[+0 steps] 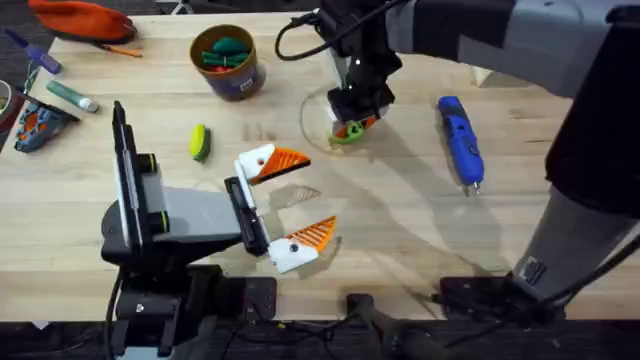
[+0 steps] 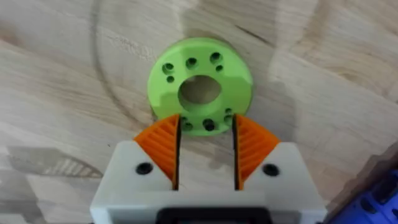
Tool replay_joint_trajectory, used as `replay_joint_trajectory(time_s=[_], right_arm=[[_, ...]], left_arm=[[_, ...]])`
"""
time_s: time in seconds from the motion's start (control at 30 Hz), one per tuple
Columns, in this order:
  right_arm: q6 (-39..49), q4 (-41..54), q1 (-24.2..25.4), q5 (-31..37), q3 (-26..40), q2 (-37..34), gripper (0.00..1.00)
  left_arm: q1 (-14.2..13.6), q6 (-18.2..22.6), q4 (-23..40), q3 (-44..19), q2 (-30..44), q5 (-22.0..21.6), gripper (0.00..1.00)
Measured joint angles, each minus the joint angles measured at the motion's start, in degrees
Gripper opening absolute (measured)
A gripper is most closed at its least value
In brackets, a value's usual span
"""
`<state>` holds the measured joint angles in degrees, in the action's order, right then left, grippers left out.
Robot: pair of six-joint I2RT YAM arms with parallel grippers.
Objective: Pick up the gripper from the table and insert it into the empty holder that is missing its gripper. Then pick up a screw, insert it into the mounting hole, and use the screwdriver to tighten it. Finally, clean up the table by picking up the vegetable and placing it into the bucket.
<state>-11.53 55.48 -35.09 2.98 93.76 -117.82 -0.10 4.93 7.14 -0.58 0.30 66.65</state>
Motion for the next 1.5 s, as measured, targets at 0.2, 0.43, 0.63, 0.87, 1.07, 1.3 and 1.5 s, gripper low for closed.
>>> replay_joint_trajectory(time_s=[0.2,0.43,0.63,0.87,1.07,1.3,1.5], right_arm=[[0.0,0.0,0.0,0.0,0.0,0.0,0.322],[0.0,0.0,0.0,0.0,0.0,0.0,0.199],[0.0,-0.2,0.0,0.2,0.0,0.0,0.035],[0.0,-0.3,0.0,0.2,0.0,0.0,0.006],[0.0,-0.3,0.0,0.2,0.0,0.0,0.006],[0.0,-0.2,0.0,0.2,0.0,0.0,0.006],[0.0,0.1,0.0,0.2,0.0,0.2,0.006]], left_arm=[[0.0,0.0,0.0,0.0,0.0,0.0,0.986],[0.0,0.0,0.0,0.0,0.0,0.0,0.987],[0.0,0.0,0.0,0.0,0.0,0.0,0.987],[0.0,0.0,0.0,0.0,0.0,0.0,0.986],[0.0,0.0,0.0,0.0,0.0,0.0,0.985],[0.0,0.0,0.0,0.0,0.0,0.0,0.988],[0.0,0.0,0.0,0.0,0.0,0.0,0.987]])
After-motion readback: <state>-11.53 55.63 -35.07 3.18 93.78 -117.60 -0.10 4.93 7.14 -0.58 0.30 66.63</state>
